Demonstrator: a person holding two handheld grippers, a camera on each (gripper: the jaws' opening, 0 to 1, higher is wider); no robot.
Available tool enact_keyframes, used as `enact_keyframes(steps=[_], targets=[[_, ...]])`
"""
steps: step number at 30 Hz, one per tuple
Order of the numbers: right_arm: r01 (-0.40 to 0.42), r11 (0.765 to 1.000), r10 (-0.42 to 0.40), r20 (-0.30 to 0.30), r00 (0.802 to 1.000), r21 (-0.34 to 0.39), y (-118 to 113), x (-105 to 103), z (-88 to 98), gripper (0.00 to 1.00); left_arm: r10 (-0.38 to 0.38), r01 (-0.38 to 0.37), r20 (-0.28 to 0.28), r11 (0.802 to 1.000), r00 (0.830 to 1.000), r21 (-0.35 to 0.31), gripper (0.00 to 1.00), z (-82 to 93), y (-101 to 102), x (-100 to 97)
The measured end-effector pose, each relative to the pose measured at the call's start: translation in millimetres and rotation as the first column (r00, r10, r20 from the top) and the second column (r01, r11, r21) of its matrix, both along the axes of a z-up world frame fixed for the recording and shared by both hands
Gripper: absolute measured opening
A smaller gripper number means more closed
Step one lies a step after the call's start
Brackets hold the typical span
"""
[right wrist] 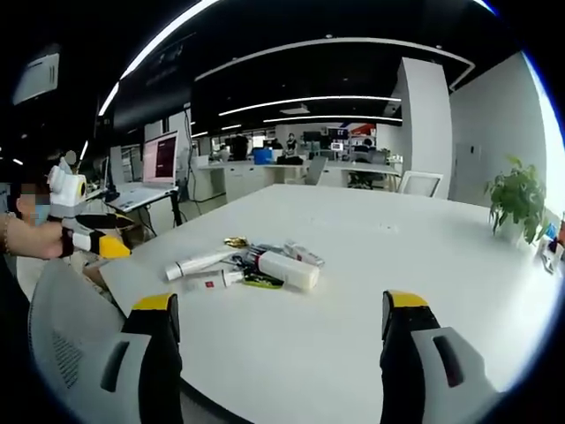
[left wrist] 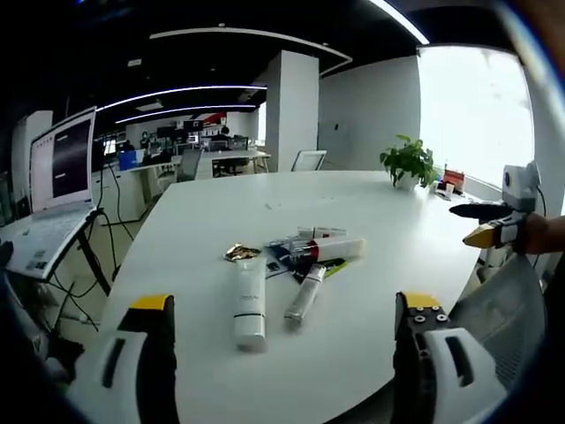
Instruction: Arrange the skincare products in the storage area until every visible bottle or jar stands upright without overlapping.
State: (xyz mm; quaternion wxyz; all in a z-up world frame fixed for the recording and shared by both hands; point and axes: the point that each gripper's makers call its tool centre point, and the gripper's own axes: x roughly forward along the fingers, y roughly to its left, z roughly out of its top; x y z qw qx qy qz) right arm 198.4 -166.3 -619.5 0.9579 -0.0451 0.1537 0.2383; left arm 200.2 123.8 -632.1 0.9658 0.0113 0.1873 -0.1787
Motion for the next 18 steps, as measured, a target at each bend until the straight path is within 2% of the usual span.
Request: enact_keyframes(steps=[18], targets=[[-0.014,1.000,0.014,-0.020,1.000,-0.013,2.7,-0.1,-4.7,0.94,-0.014,0.014,-0.015,1.000,1.000,0.012,0.95,-3.1,-3.4,-1.9]])
